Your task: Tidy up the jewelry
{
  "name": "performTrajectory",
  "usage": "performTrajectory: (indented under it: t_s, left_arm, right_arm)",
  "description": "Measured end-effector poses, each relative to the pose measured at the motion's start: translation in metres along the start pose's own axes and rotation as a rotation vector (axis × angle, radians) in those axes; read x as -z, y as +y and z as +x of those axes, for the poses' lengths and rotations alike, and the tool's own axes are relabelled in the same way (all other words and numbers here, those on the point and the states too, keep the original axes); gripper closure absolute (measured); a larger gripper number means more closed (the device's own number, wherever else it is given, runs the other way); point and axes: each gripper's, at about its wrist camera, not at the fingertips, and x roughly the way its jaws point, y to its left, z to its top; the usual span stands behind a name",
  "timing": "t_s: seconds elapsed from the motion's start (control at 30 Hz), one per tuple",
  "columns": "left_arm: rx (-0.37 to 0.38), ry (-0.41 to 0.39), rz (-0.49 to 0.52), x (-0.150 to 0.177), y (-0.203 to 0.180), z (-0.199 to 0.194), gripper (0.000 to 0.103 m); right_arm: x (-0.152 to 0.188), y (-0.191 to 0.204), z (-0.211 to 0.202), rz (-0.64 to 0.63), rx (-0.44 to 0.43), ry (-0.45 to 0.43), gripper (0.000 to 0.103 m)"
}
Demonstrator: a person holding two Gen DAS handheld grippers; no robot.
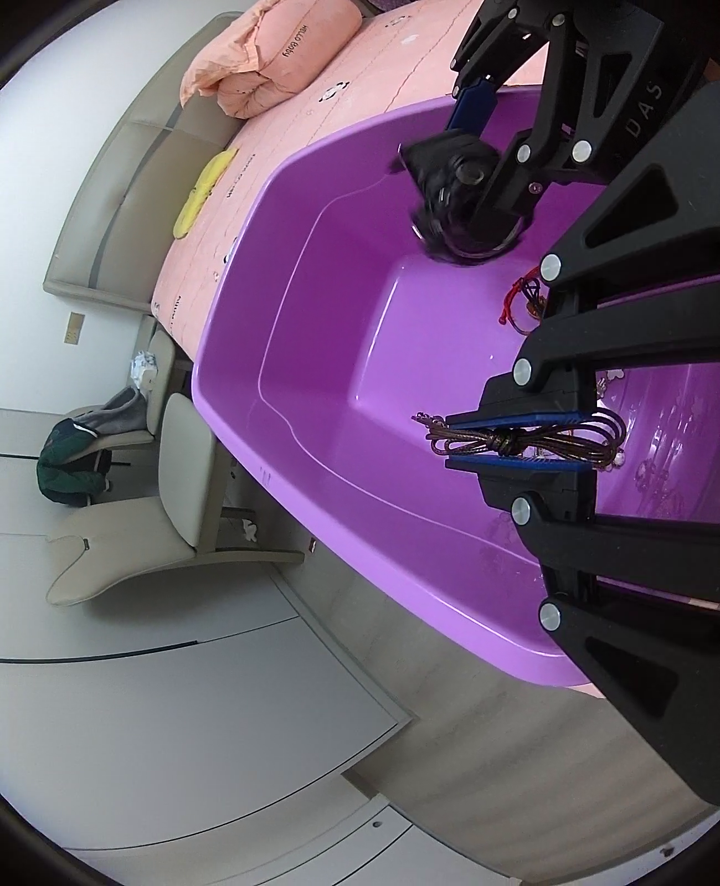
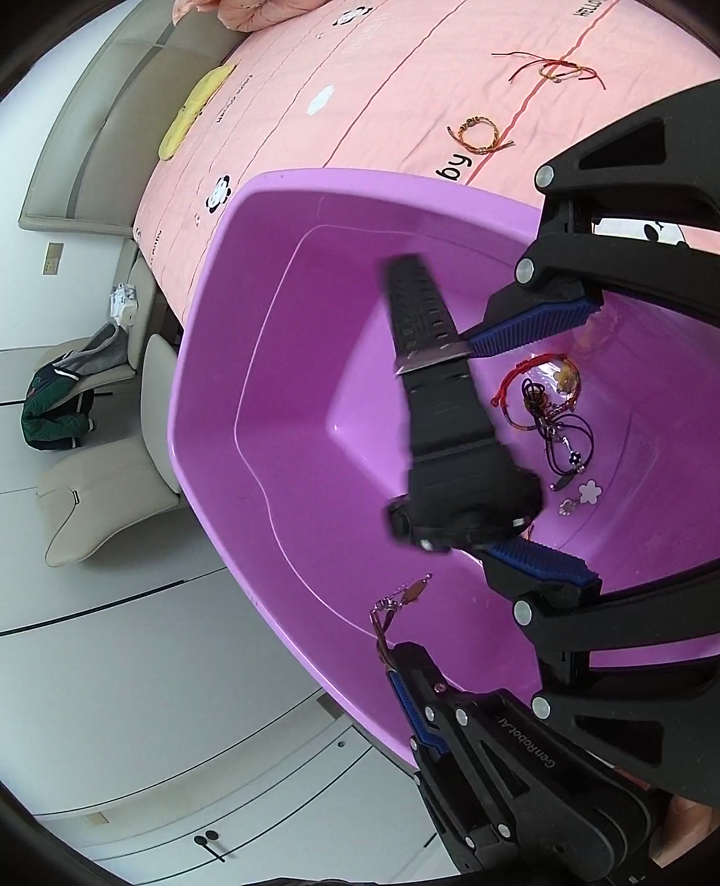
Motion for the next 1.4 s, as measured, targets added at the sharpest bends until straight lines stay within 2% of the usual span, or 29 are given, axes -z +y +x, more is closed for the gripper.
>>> performTrajectory:
  t_s: [0.1,0.13,0.2,0.23,0.27,0.33,0.4,0.43,1.3,1.4]
  left_arm:
    - [-0.007,0.018,-0.007,0.001,0.002,0.002,0.092]
    - [-0.011,0.023,-0.012,0.001,0.003,0.001,0.087]
    - [-0.025,0.015,-0.018,0.001,0.004,-0.002,0.07]
    - [-0.037,0.003,-0.019,0.002,0.005,-0.004,0.05]
    - [-0.06,-0.017,-0.022,0.002,0.006,-0.008,0.039]
    - [-0.059,-0.034,-0.026,0.004,0.008,-0.014,0.037]
    - [-0.046,-0.028,-0.037,0.004,0.01,-0.015,0.037]
    - [-0.028,-0.024,-0.042,0.003,0.011,-0.015,0.037]
    - [-0.048,-0.048,-0.021,0.009,-0.006,-0.042,0.036]
    - [-0.045,-0.052,-0.018,0.012,-0.011,-0.048,0.033]
  right_arm:
    - [0.0,0.001,0.003,-0.014,0.001,0.028,0.042]
    - [-0.001,0.0,0.004,-0.019,0.006,0.034,0.042]
    - [-0.003,0.0,0.007,-0.024,0.012,0.047,0.042]
    - [-0.002,0.002,0.008,-0.028,0.012,0.054,0.041]
    - [-0.002,0.003,0.009,-0.035,0.011,0.058,0.04]
    - [-0.002,0.003,0.004,-0.038,0.028,0.032,0.032]
    - [-0.003,0.0,0.0,-0.025,0.028,0.012,0.029]
    - [-0.003,-0.002,-0.001,-0.016,0.023,0.012,0.029]
    - [0.012,-0.02,-0.047,0.028,0.01,-0.052,0.029]
    - [0.016,-0.024,-0.055,0.034,0.009,-0.061,0.029]
